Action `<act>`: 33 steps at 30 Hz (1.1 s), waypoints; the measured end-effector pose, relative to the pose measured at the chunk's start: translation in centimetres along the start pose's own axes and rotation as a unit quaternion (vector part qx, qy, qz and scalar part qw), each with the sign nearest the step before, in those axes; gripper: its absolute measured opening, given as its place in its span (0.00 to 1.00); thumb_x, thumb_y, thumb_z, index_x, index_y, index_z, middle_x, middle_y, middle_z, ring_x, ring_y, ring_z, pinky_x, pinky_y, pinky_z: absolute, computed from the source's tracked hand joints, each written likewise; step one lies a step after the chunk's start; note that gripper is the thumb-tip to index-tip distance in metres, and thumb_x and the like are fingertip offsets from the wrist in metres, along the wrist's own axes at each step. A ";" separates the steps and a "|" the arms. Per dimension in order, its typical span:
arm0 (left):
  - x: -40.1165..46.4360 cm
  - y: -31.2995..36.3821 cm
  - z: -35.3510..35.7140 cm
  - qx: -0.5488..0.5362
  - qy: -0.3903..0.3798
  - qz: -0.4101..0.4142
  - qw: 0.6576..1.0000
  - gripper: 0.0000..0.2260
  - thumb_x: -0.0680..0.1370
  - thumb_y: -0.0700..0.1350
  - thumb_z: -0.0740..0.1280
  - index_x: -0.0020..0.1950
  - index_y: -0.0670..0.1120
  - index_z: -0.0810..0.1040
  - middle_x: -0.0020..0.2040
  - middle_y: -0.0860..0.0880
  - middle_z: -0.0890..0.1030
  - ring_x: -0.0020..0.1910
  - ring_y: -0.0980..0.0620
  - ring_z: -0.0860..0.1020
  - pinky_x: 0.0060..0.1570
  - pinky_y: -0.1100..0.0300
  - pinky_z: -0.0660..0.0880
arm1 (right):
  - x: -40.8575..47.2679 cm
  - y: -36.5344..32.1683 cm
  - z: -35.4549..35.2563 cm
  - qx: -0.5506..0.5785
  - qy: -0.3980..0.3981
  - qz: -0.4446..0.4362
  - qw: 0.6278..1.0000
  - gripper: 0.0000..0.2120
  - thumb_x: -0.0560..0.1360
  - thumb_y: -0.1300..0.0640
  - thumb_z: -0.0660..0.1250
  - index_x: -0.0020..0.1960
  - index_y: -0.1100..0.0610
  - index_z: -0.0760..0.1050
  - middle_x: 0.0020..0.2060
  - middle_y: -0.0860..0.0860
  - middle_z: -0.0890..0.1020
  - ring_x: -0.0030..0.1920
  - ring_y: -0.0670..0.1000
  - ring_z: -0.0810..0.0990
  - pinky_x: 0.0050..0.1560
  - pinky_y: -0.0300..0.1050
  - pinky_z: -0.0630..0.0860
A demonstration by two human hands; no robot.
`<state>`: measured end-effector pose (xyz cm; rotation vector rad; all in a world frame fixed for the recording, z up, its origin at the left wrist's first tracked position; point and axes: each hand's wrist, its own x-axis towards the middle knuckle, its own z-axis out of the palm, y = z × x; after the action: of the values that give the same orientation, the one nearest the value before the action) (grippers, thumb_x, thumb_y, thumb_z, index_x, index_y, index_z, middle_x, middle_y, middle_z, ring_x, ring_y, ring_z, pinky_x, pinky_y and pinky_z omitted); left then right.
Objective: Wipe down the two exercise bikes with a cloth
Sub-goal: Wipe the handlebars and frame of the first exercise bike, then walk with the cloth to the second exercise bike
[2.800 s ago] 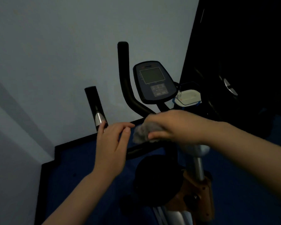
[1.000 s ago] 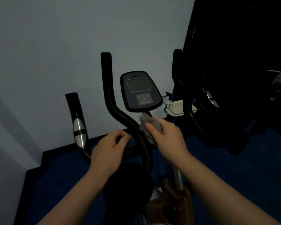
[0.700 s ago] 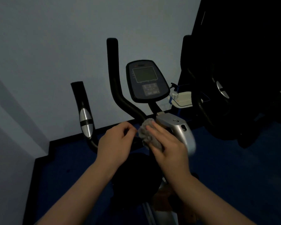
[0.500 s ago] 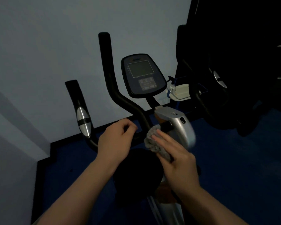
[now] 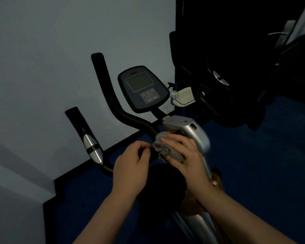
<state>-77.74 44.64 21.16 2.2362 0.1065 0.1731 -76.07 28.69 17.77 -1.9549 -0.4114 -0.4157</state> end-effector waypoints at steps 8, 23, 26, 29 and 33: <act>-1.9 -0.8 -1.0 -0.037 -0.088 0.080 0.992 0.13 0.79 0.49 0.61 0.64 0.56 0.74 0.61 0.54 0.77 0.61 0.53 0.73 0.64 0.48 0.70 | -3.8 -1.7 0.0 0.146 0.091 0.179 0.969 0.11 0.72 0.62 0.70 0.55 0.58 0.81 0.50 0.53 0.80 0.52 0.43 0.79 0.55 0.33 0.73; -11.7 -13.0 -0.4 -0.045 -0.315 0.106 0.942 0.23 0.79 0.50 0.61 0.74 0.58 0.60 0.72 0.58 0.64 0.71 0.59 0.63 0.70 0.52 0.65 | -22.9 -4.8 7.2 0.076 0.211 0.436 0.872 0.04 0.75 0.57 0.68 0.45 0.54 0.82 0.40 0.51 0.85 0.44 0.51 0.83 0.48 0.46 0.78; -13.3 -14.1 0.9 -0.021 -0.358 0.106 0.928 0.20 0.80 0.47 0.62 0.71 0.56 0.64 0.69 0.58 0.67 0.68 0.58 0.66 0.69 0.53 0.67 | -26.4 -5.7 7.2 0.047 0.218 0.455 0.862 0.04 0.74 0.55 0.69 0.47 0.48 0.82 0.41 0.47 0.85 0.45 0.45 0.83 0.48 0.42 0.78; -15.5 -14.2 2.9 0.002 -0.409 0.123 0.904 0.17 0.80 0.47 0.61 0.69 0.55 0.67 0.67 0.59 0.68 0.66 0.59 0.67 0.68 0.56 0.67 | -30.2 -6.4 6.7 0.017 0.242 0.469 0.849 0.08 0.74 0.54 0.70 0.45 0.40 0.80 0.42 0.45 0.85 0.44 0.40 0.81 0.47 0.34 0.77; -19.5 -13.3 5.9 0.012 -0.465 0.172 0.868 0.15 0.79 0.46 0.62 0.65 0.55 0.70 0.63 0.60 0.70 0.63 0.60 0.69 0.64 0.62 0.65 | -35.8 -7.7 5.2 -0.009 0.285 0.492 0.823 0.12 0.74 0.54 0.70 0.44 0.34 0.79 0.42 0.40 0.84 0.45 0.37 0.80 0.44 0.28 0.73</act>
<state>-96.25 45.70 5.42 2.1110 -0.8137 -0.7264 -110.66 32.90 5.25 -1.6788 0.9684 -0.2821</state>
